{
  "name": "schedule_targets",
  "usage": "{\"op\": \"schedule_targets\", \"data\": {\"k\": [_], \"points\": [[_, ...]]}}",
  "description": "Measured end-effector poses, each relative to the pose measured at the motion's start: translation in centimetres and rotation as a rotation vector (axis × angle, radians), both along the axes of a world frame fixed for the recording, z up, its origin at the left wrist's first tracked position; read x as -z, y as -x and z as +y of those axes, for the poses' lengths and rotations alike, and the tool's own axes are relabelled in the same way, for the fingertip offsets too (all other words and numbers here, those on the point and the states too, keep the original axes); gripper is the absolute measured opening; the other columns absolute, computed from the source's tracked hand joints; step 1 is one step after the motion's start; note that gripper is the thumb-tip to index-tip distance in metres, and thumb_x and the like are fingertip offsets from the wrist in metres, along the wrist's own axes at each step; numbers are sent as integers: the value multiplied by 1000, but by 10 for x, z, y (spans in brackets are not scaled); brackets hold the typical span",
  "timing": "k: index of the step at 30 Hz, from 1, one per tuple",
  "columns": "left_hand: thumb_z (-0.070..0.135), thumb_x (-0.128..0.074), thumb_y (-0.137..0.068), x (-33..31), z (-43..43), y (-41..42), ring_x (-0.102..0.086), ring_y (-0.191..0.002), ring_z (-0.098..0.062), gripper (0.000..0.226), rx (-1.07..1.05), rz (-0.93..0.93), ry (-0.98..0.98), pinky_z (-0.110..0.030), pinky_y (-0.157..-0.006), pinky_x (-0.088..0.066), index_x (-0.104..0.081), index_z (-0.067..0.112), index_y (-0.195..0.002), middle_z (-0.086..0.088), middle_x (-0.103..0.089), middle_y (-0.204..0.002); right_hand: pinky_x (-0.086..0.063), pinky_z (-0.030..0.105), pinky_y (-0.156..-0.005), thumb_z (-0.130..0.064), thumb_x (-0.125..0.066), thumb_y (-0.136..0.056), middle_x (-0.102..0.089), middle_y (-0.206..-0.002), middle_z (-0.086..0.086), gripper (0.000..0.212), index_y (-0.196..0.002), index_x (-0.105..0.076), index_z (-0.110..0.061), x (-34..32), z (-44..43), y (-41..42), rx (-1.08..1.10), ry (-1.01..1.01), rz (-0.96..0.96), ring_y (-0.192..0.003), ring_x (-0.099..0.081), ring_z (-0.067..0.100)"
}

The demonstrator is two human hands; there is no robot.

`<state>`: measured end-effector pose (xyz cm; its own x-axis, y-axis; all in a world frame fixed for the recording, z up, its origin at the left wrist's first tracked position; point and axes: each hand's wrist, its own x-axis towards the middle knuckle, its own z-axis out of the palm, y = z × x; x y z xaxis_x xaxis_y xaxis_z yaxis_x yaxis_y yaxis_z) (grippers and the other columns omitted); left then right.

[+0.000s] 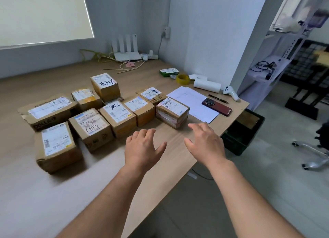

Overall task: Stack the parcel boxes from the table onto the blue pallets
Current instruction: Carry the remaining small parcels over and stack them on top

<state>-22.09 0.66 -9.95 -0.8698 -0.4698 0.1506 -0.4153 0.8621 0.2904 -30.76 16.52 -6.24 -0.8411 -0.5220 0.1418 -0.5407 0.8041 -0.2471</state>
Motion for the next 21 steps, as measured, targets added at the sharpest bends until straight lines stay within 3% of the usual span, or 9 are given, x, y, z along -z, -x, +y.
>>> {"op": "schedule_targets", "data": {"k": [13, 21], "points": [[62, -38, -90, 33, -38, 107, -42, -126, -20, 64, -97, -75, -102, -34, -102, -34, -36, 23, -142, 0, -47, -139, -42, 32, -90, -39, -51, -93, -45, -133, 1, 49, -139, -39, -25, 33, -44, 122, -39, -73, -114, -121, -46, 19], [62, -40, -89, 49, -40, 139, -41, -125, -23, 68, -235, -124, -160, -35, -102, -34, -33, 21, -143, -2, -45, -139, -42, 36, -93, -37, -53, -92, -42, -137, 3, 54, -142, -36, -24, 55, -66, 188, -150, -98, -145, -128, -38, 21]]}}
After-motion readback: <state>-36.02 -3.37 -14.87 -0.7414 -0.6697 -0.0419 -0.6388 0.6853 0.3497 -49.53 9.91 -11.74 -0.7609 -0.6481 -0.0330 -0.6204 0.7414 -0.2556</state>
